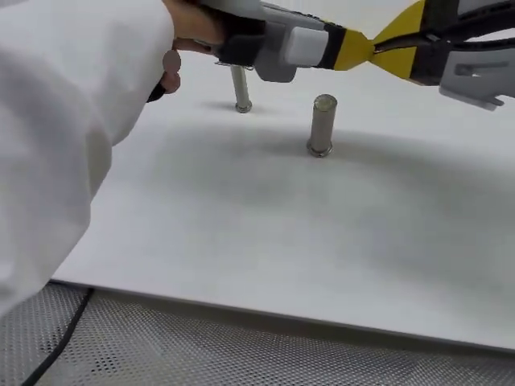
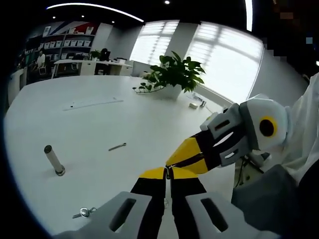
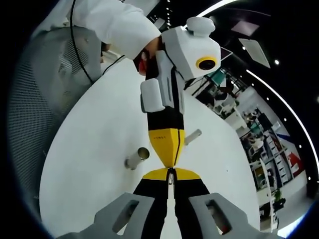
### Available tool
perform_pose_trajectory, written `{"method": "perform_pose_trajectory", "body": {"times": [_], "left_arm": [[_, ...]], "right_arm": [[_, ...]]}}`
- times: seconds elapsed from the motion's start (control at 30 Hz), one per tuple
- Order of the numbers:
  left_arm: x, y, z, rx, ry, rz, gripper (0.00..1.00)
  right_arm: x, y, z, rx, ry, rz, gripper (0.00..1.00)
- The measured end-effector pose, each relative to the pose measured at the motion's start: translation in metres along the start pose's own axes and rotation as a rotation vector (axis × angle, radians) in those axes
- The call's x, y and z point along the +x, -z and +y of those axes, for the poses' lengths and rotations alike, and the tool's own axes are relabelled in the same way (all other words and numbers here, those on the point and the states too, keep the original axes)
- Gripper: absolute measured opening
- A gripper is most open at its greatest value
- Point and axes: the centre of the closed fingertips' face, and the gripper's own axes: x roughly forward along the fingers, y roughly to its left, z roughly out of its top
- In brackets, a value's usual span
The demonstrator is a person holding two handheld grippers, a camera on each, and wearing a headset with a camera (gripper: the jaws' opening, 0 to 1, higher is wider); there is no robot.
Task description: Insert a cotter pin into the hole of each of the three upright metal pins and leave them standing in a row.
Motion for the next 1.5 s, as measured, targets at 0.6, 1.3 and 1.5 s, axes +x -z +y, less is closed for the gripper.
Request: {"method": "perform_pose_trajectory", "body": {"times": [0.6,1.3,1.5], "left_arm": [[-0.007,0.003,0.004,0.032,-0.025,0.016,0.0],[-0.026,0.005,-0.009,0.431,0.103,0.03,0.0],[-0.027,0.003,-0.024,0.506,0.181,0.011,0.0]], "right_arm": [[-0.004,0.018,0.009,0.186,-0.079,0.012,0.13],[-0.01,0.014,0.018,0.472,-0.256,-0.119,0.15],[-0.013,0.005,0.026,0.497,-0.323,-0.148,0.12]]}}
